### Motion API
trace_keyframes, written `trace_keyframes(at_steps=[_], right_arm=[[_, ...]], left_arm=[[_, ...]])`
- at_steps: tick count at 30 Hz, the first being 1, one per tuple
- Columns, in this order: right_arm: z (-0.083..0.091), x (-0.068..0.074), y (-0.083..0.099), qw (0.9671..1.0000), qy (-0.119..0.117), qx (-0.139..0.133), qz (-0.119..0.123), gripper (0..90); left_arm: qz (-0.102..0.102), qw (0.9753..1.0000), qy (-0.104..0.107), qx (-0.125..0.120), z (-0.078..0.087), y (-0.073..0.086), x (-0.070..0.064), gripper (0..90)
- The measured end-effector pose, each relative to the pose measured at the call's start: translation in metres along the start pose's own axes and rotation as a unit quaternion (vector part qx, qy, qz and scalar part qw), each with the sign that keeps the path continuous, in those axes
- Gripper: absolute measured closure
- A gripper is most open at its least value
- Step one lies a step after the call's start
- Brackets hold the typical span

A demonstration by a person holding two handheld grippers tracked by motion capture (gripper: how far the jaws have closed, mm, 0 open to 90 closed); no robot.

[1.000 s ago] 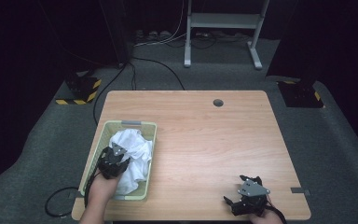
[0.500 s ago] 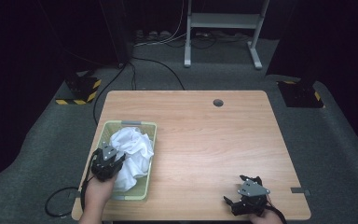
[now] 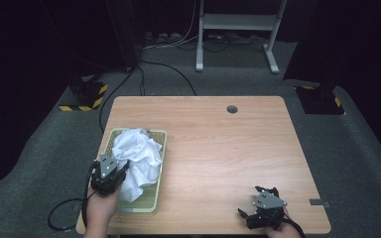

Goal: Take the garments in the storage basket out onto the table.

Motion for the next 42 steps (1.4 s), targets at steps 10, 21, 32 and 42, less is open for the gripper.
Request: trace_keyframes(at_steps=[10,21,32,42], right_arm=[[0.000,0.001,0.000,1.0000,-0.003,-0.002,0.007,0.9],[0.000,0.001,0.000,1.0000,-0.001,0.000,0.006,0.9],[0.000,0.001,0.000,1.0000,-0.001,0.000,0.007,1.0],[0.000,0.001,0.000,1.0000,-0.001,0.000,0.007,0.9]], left_arm=[[0.004,0.9986,-0.009,-0.051,0.014,-0.012,-0.002,76.9],[0.006,0.9948,-0.022,-0.099,0.035,-0.030,-0.002,76.8],[0.003,0.9891,-0.023,-0.146,0.057,-0.052,-0.008,76.8],[-0.001,0.9844,-0.028,-0.174,0.072,-0.069,-0.013,76.8]])
Point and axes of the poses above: each handheld gripper's, and its own axes: z roughly backward along the jaws, y roughly out of its underside, x roughly to its left, the point moved 9 cm from there along -z, roughly forward along the jaws, and after that the axes turned 3 degrees about x, right-handed, at the moved point
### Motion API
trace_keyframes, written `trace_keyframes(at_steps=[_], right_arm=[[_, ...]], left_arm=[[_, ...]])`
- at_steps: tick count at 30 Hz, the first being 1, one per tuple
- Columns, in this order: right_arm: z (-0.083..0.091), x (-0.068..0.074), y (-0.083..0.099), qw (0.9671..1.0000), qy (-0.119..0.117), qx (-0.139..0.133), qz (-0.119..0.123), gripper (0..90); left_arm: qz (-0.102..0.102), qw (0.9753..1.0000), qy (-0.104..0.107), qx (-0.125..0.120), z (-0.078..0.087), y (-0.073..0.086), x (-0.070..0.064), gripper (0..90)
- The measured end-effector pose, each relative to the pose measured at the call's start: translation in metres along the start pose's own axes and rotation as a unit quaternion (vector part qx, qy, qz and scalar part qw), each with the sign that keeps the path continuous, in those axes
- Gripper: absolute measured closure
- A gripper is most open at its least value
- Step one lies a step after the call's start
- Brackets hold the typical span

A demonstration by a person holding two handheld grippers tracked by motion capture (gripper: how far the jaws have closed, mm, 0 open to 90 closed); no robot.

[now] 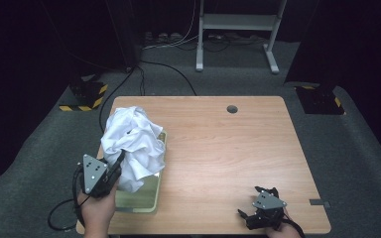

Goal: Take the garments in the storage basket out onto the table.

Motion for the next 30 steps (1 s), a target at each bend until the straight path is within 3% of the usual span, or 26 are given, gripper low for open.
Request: trace_keyframes(at_steps=[10,30], right_arm=[[0.000,0.000,0.000,1.0000,0.000,0.000,0.000,1.0],[0.000,0.000,0.000,1.0000,0.000,0.000,0.002,0.9]], left_arm=[[0.003,0.9991,-0.006,-0.041,0.011,-0.019,-0.004,76.8],[0.006,0.9990,0.009,-0.044,0.006,-0.019,-0.020,76.5]])
Point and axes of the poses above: each handheld gripper's, and its own axes: z roughly backward along the jaws, y roughly out of its underside, x roughly to its left, the point moved 9 cm from there along -z, roughly forward along the jaws, and after that the axes turned 3 degrees about x, right-handed, at the moved point
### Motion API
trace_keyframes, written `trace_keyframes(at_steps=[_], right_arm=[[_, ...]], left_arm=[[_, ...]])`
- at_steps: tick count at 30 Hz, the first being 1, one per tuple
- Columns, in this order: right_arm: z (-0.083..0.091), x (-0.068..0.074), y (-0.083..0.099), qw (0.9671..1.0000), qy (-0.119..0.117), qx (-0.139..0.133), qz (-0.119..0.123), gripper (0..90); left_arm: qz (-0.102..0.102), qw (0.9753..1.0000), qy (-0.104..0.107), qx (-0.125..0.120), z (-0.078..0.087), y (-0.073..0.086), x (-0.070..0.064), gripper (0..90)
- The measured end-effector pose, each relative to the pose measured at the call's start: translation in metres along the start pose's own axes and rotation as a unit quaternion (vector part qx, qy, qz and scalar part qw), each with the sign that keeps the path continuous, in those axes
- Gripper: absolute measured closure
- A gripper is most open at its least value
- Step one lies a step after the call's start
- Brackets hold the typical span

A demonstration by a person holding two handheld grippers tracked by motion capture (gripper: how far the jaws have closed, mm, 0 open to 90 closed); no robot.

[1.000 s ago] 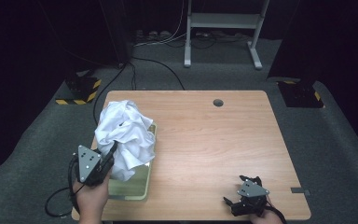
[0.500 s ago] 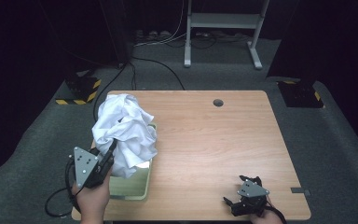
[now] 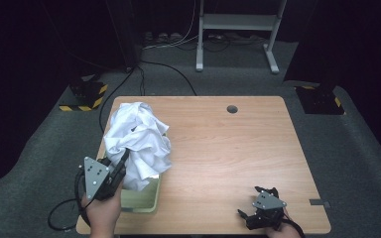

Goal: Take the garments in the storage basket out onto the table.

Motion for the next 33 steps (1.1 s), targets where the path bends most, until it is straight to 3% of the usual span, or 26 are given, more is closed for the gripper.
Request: trace_keyframes(at_steps=[33], right_arm=[[0.001,0.000,0.000,1.0000,-0.002,-0.002,0.000,1.0]], left_arm=[[0.005,0.9988,0.041,-0.024,-0.015,-0.022,-0.044,76.4]])
Point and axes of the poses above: each handheld gripper's, and its own axes: z roughly backward along the jaws, y roughly out of its underside, x roughly to its left, the point moved 9 cm from there along -z, roughly forward along the jaws, and after that the axes turned 3 degrees about x, right-handed, at the moved point
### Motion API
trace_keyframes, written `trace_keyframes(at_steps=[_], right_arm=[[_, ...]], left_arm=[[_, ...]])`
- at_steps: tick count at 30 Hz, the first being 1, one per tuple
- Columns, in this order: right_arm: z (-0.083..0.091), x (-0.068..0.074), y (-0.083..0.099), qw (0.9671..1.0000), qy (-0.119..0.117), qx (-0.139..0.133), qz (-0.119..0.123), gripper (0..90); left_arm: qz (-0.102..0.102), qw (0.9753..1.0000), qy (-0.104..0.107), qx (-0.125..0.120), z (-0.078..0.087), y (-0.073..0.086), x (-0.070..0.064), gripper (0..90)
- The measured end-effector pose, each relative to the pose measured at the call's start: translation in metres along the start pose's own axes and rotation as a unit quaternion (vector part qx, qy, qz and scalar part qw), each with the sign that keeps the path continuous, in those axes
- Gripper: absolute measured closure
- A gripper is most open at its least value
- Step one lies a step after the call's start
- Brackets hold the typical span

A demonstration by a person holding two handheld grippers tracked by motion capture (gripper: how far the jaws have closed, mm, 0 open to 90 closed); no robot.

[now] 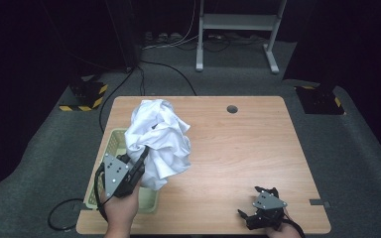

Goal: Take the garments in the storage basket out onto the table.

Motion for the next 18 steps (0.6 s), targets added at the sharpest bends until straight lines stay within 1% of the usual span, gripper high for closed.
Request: trace_keyframes(at_steps=[2,3,8,9,10,11,16,18], right_arm=[[0.000,0.000,0.000,1.0000,0.000,0.000,0.000,1.0],[0.000,0.000,0.000,1.0000,0.000,0.000,0.000,1.0],[0.000,0.000,0.000,1.0000,0.000,0.000,0.001,0.9],[0.000,0.000,0.000,1.0000,0.000,0.000,0.001,0.9],[0.000,0.000,0.000,1.0000,0.000,0.001,0.001,1.0],[0.000,0.000,0.000,1.0000,0.000,0.001,0.001,1.0],[0.000,0.000,0.000,1.0000,-0.001,0.000,0.001,0.9],[0.000,0.000,0.000,1.0000,-0.001,0.000,0.001,0.9]], left_arm=[[0.000,1.0000,0.005,-0.002,-0.002,-0.002,-0.005,76.5],[0.000,1.0000,0.005,-0.002,-0.002,-0.002,-0.005,76.5],[0.002,0.9999,0.014,-0.008,-0.006,-0.007,-0.015,76.5],[0.002,0.9999,0.014,-0.008,-0.006,-0.007,-0.015,76.5],[0.001,0.9998,0.017,-0.009,-0.007,-0.009,-0.018,76.5],[0.001,0.9998,0.017,-0.009,-0.007,-0.009,-0.018,76.5],[-0.001,0.9996,0.026,-0.014,-0.012,-0.013,-0.028,76.5],[-0.001,0.9995,0.027,-0.015,-0.012,-0.013,-0.029,76.5]])
Point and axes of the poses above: each handheld gripper's, and its own axes: z roughly backward along the jaws, y roughly out of its underside, x roughly to its left, the point moved 9 cm from there along -z, roughly forward along the jaws, and after that the axes turned 3 degrees about x, right-handed, at the moved point
